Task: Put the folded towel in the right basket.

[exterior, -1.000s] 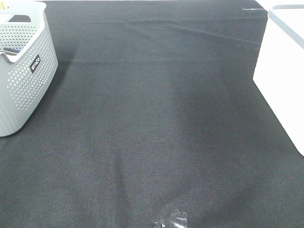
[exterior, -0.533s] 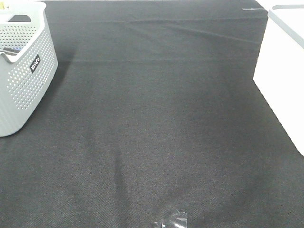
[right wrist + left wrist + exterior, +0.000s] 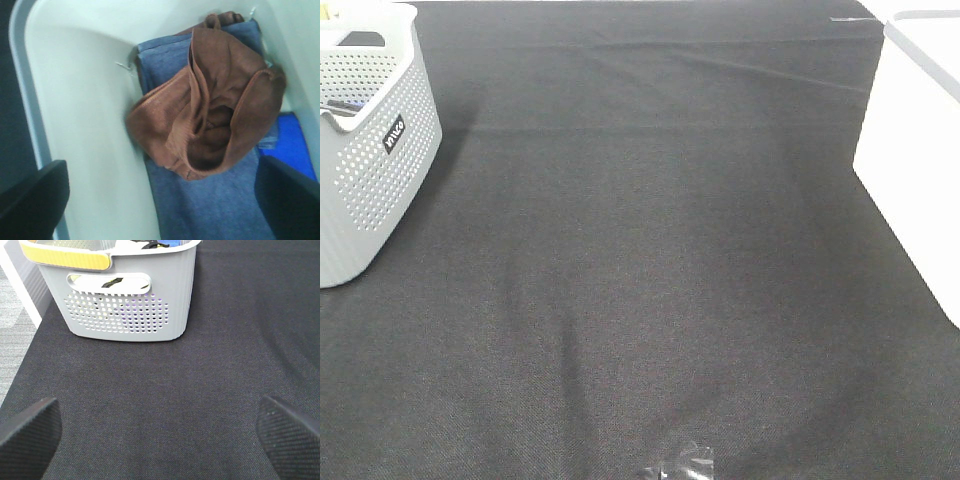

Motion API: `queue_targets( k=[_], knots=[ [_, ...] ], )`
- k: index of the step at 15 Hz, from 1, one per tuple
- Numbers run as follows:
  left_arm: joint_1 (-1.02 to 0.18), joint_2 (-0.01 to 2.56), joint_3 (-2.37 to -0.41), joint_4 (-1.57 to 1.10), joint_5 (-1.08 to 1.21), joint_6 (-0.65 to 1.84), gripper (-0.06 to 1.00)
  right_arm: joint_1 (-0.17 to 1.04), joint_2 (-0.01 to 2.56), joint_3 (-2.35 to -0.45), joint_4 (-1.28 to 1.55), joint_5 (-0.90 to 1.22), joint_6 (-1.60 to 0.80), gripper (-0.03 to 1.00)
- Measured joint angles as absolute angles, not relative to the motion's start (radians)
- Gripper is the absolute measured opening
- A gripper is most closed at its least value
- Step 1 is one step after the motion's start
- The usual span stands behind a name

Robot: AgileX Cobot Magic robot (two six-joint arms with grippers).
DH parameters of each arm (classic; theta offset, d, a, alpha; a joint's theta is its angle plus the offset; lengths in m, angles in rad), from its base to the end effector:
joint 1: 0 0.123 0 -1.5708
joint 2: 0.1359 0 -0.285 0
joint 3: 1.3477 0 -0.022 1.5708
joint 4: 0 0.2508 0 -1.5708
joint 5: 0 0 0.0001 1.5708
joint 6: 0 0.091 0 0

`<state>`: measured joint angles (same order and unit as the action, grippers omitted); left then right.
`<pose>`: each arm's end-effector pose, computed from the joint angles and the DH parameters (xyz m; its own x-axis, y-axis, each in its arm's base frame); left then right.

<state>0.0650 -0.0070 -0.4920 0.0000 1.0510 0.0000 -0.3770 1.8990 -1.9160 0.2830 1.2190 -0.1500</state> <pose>-0.0046 -0.0003 0.2758 -0.4473 -0.0291 -0.8939 -0.0650 0.9979 0.0000 0.3940 -0.1303 0.3475 -0.8405 0.2808 -0.4634 0.2032 0.9562 0.2108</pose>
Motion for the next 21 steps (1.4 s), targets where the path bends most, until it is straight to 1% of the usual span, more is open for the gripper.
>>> queue_targets(
  k=[2, 3, 5, 7, 9, 10, 13, 16, 18, 19, 21],
  knots=[
    [0.065, -0.007, -0.492, 0.000, 1.051, 0.000, 0.99, -0.368, 1.892, -1.916, 0.277, 1.219, -0.166, 0.97],
    [0.065, -0.007, -0.492, 0.000, 1.051, 0.000, 0.99, -0.340, 1.875, -1.916, 0.226, 1.219, -0.148, 0.97],
    [0.065, -0.007, -0.492, 0.000, 1.051, 0.000, 0.99, -0.253, 1.803, -1.877, 0.101, 1.217, -0.089, 0.97],
    [0.065, -0.007, -0.492, 0.000, 1.051, 0.000, 0.99, -0.167, 1.664, -1.760, 0.006, 1.217, -0.038, 0.97],
    [0.065, -0.007, -0.492, 0.000, 1.051, 0.000, 0.99, -0.140, 1.467, -1.561, -0.022, 1.218, -0.010, 0.97],
    [0.065, -0.007, -0.492, 0.000, 1.051, 0.000, 0.99, -0.139, 1.289, -1.391, -0.024, 1.219, -0.009, 0.97],
    [0.065, -0.007, -0.492, 0.000, 1.051, 0.000, 0.99, -0.139, 0.927, -1.145, -0.024, 1.221, -0.016, 0.97],
    [0.065, -0.007, -0.492, 0.000, 1.051, 0.000, 0.99, -0.139, 0.561, -0.997, -0.017, 1.222, -0.012, 0.97],
    [0.065, -0.007, -0.492, 0.000, 1.051, 0.000, 0.99, -0.139, 0.389, -0.922, 0.000, 1.223, -0.016, 0.97],
    [0.065, -0.007, -0.492, 0.000, 1.051, 0.000, 0.99, -0.114, 0.280, -0.860, 0.000, 1.223, -0.018, 0.97],
    [0.065, -0.007, -0.492, 0.000, 1.051, 0.000, 0.99, -0.028, 0.188, -0.768, -0.010, 1.223, -0.018, 0.97]
  ],
)
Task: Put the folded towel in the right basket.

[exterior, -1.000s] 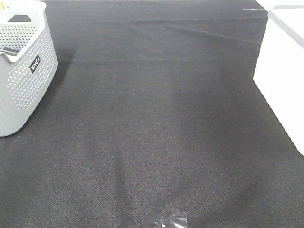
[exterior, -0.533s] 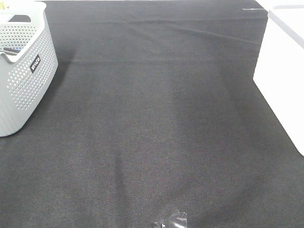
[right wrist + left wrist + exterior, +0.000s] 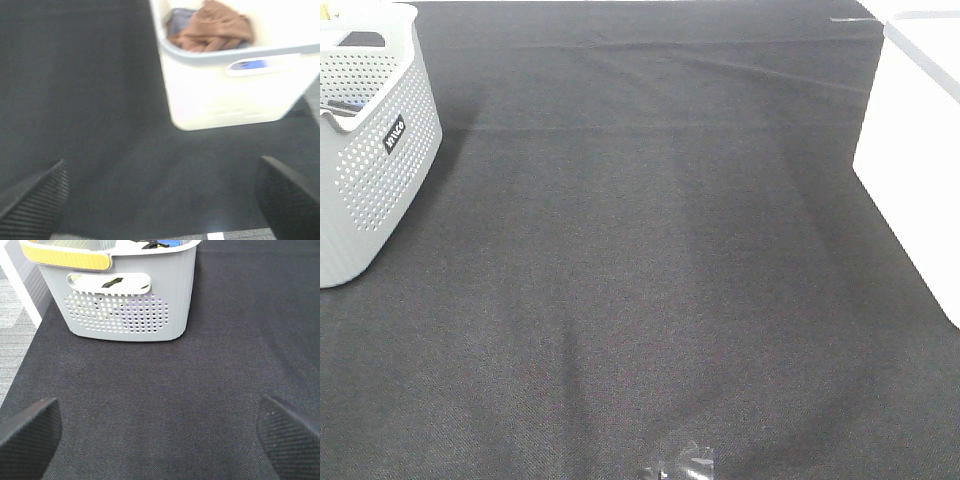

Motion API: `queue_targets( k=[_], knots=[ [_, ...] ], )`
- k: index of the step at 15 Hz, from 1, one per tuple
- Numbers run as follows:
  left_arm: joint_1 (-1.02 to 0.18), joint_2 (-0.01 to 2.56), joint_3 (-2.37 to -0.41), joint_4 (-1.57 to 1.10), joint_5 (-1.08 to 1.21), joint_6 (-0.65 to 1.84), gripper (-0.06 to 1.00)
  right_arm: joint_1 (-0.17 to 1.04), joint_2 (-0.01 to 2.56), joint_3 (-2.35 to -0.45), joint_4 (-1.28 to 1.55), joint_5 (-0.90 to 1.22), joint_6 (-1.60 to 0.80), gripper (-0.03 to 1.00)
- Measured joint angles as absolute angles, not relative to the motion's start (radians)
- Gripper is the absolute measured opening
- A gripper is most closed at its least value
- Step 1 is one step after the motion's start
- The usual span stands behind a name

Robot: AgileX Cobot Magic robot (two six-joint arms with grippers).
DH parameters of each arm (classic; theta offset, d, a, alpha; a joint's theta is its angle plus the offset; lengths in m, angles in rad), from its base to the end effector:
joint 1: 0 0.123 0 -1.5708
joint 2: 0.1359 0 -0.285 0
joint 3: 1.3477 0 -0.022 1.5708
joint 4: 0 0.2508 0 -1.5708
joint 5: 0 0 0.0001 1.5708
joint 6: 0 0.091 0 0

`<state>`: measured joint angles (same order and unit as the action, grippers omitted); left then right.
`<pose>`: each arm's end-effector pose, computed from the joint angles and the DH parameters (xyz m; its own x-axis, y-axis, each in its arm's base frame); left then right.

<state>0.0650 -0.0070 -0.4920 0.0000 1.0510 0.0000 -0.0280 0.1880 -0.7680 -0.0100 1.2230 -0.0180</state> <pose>-0.0046 -0.0003 0.2758 -0.4473 -0.0291 -0.8939 -0.0650 0.9979 0.0000 -0.0095 -0.0006 0.3381 -0.5281 -0.0066 -0.8492 0.0247 0.9994 -0.0231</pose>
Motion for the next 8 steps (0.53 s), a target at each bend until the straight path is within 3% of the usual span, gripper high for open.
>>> queue_targets(
  k=[4, 8],
  knots=[
    [0.065, -0.007, -0.492, 0.000, 1.051, 0.000, 0.99, 0.047, 0.068, -0.626, -0.021, 1.208, -0.014, 0.97],
    [0.065, -0.007, -0.492, 0.000, 1.051, 0.000, 0.99, 0.047, -0.004, -0.469, 0.025, 1.142, -0.009, 0.97]
  ],
)
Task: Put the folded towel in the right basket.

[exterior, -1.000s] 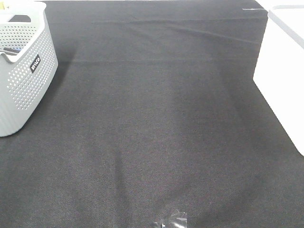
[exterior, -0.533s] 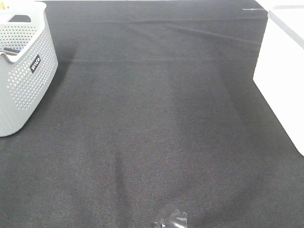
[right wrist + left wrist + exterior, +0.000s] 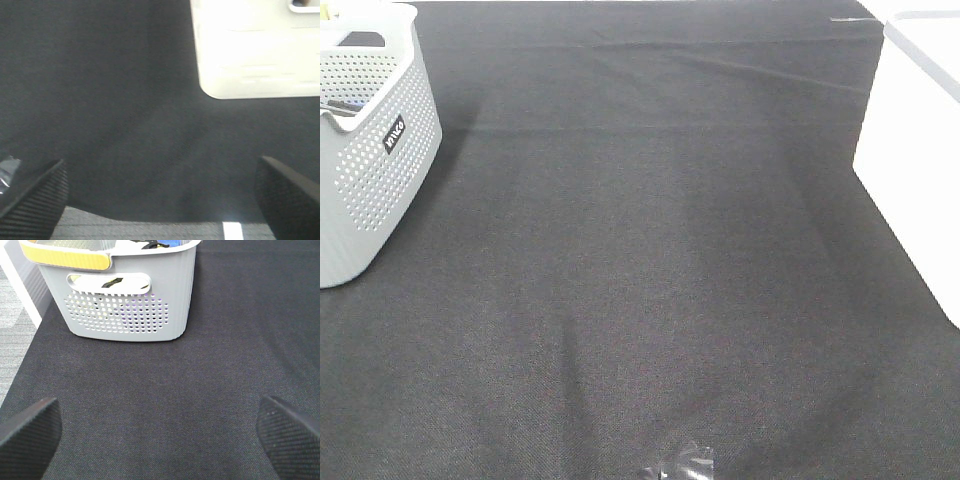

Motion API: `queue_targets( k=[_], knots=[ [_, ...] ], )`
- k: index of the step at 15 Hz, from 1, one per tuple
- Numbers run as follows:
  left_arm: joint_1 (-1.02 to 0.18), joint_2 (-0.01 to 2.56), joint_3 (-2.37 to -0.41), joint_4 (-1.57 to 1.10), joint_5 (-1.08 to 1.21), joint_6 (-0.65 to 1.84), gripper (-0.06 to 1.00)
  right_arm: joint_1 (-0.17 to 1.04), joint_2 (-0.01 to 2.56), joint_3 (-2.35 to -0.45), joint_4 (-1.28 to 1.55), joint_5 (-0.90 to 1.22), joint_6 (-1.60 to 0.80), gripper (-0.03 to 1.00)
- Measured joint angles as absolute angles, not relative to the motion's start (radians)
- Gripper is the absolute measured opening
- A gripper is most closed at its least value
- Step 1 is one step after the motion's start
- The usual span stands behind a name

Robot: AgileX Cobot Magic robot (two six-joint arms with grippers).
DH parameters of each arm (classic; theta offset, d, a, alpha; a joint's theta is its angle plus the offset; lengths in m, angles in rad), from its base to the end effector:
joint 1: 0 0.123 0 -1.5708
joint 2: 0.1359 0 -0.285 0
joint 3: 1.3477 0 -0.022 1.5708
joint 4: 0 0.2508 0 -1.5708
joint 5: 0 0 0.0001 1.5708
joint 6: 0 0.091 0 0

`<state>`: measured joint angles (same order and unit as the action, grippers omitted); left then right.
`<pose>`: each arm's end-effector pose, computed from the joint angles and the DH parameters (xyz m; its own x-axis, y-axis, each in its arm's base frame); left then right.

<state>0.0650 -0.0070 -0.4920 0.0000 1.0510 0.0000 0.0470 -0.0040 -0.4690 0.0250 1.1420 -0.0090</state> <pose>-0.0046 -0.0003 0.2758 -0.4473 -0.0291 -0.8939 -0.0650 0.9979 0.0000 -0.0059 0.0018 0.2623 -0.5489 -0.0244 -0.8355 -0.0652 0.9978 0.0137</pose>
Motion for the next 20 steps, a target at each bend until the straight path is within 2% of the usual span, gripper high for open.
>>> queue_targets(
  k=[20],
  knots=[
    [0.065, -0.007, -0.492, 0.000, 1.051, 0.000, 0.99, 0.047, -0.004, -0.457, 0.024, 1.116, -0.017, 0.97]
  ],
)
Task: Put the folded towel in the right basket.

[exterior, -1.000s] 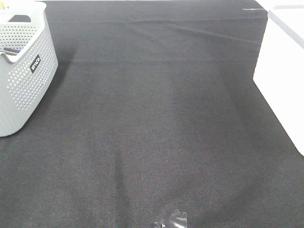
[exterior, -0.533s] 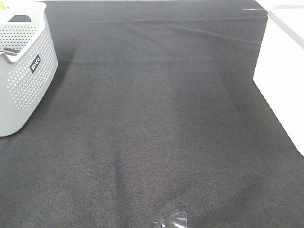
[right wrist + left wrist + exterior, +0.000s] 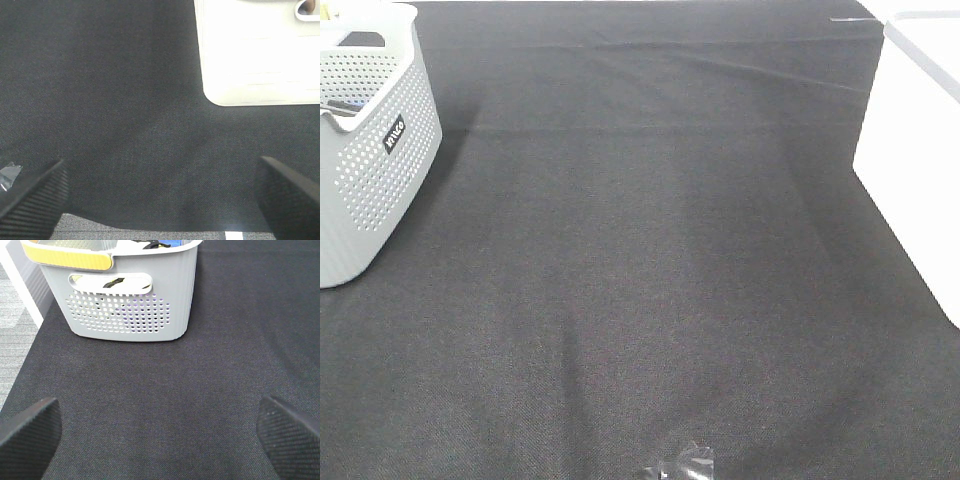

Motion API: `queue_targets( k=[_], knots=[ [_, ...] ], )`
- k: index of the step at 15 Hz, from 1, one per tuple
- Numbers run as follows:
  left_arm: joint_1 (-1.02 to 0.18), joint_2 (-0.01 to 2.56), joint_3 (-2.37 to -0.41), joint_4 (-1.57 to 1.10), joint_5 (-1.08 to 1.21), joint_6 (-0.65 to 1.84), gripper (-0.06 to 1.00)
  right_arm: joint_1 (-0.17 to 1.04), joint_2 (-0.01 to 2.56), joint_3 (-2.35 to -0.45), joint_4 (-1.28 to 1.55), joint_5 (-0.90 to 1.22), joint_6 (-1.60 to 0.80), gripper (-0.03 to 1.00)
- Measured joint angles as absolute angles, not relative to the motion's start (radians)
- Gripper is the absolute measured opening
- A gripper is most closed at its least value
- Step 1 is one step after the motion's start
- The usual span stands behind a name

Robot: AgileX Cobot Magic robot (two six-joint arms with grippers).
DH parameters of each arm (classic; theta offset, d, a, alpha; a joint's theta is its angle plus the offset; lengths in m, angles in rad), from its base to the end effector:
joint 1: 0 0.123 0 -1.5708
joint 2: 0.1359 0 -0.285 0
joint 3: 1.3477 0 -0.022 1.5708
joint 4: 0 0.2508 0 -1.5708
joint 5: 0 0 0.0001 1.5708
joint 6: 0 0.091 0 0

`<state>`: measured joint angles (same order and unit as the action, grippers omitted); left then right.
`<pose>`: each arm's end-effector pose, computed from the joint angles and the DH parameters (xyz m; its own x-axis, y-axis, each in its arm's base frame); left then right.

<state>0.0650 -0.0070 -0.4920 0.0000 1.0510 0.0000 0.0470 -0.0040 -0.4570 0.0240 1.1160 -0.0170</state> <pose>-0.0046 -0.0003 0.2758 -0.4473 -0.0291 -0.8939 -0.0650 0.9979 0.0000 -0.0034 0.0018 0.2610 -0.5367 -0.0317 -0.8432 -0.0686 0.9976 0.0061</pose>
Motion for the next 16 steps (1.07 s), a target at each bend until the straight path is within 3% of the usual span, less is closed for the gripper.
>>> queue_targets(
  k=[16],
  knots=[
    [0.065, -0.007, -0.492, 0.000, 1.051, 0.000, 0.99, 0.047, -0.004, -0.457, 0.024, 1.116, -0.017, 0.97]
  ],
)
